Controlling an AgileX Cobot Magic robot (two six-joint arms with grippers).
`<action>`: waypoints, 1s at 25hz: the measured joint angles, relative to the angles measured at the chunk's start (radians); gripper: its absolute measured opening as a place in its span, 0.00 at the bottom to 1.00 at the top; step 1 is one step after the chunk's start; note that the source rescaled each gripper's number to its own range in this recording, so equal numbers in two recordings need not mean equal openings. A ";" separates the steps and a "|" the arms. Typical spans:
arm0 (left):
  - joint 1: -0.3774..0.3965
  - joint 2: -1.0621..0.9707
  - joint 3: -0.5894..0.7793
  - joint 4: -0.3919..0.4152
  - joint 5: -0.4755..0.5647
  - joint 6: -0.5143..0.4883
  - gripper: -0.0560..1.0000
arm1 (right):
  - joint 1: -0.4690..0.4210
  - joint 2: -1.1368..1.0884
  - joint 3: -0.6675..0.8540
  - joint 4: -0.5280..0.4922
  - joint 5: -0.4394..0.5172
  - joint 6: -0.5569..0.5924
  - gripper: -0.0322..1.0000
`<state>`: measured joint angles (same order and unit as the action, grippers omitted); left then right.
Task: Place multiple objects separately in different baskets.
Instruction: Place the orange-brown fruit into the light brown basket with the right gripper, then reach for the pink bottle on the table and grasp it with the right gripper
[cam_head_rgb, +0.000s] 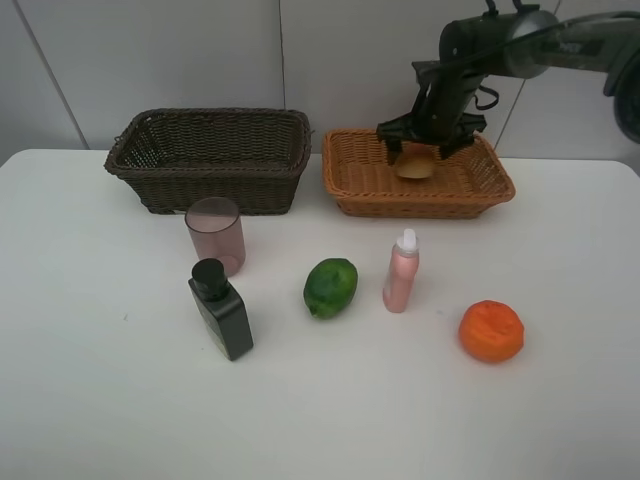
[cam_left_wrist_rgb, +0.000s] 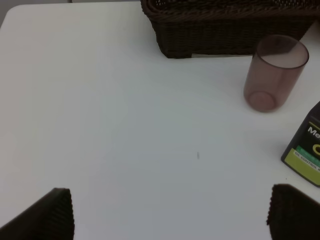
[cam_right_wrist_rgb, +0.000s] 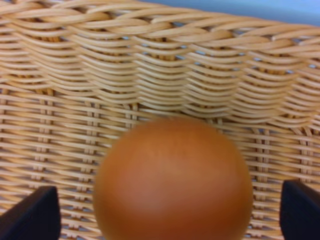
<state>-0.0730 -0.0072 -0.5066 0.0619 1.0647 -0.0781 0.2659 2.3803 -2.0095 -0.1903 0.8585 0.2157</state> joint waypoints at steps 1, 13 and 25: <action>0.000 0.000 0.000 0.000 0.000 0.000 1.00 | 0.000 0.000 0.000 0.000 0.005 0.000 0.96; 0.000 0.000 0.000 0.000 0.000 0.000 1.00 | 0.025 -0.082 0.000 0.002 0.166 0.000 0.98; 0.000 0.000 0.000 0.000 0.000 0.000 1.00 | 0.178 -0.258 0.002 0.008 0.358 0.001 0.98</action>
<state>-0.0730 -0.0072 -0.5066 0.0619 1.0647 -0.0781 0.4438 2.1220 -2.0076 -0.1827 1.2164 0.2166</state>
